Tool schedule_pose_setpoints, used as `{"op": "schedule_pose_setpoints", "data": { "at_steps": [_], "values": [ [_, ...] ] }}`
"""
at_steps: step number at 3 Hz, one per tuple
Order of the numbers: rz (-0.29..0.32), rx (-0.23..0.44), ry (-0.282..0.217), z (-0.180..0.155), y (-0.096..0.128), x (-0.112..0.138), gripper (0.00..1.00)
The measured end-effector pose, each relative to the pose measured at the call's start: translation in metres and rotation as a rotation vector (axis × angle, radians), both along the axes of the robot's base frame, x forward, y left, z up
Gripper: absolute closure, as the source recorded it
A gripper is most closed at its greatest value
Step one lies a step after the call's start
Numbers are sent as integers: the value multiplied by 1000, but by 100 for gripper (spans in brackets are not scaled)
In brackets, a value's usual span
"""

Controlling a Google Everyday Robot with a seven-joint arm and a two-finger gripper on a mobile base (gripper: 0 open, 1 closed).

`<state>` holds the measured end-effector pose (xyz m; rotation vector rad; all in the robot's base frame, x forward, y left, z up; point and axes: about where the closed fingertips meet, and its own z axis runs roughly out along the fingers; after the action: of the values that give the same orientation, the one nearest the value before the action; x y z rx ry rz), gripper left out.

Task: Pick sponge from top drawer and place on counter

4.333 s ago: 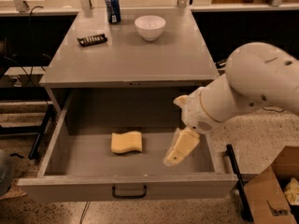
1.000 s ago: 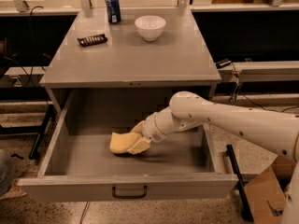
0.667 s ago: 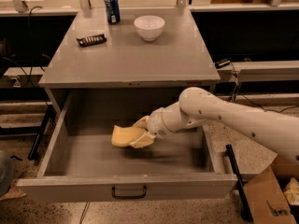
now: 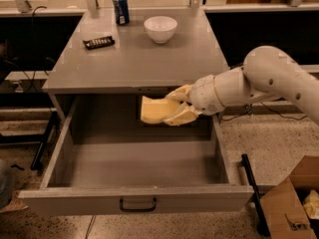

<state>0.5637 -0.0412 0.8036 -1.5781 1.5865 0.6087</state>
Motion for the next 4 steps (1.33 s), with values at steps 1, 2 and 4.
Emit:
{"op": "schedule_pose_setpoints", "data": {
  "at_steps": [1,2,4],
  "values": [
    [0,0,0,0,0,0,100],
    [-9,32,-29,9,-1,18,100],
    [-94,34,-84,65,-22,105,100]
  ]
}}
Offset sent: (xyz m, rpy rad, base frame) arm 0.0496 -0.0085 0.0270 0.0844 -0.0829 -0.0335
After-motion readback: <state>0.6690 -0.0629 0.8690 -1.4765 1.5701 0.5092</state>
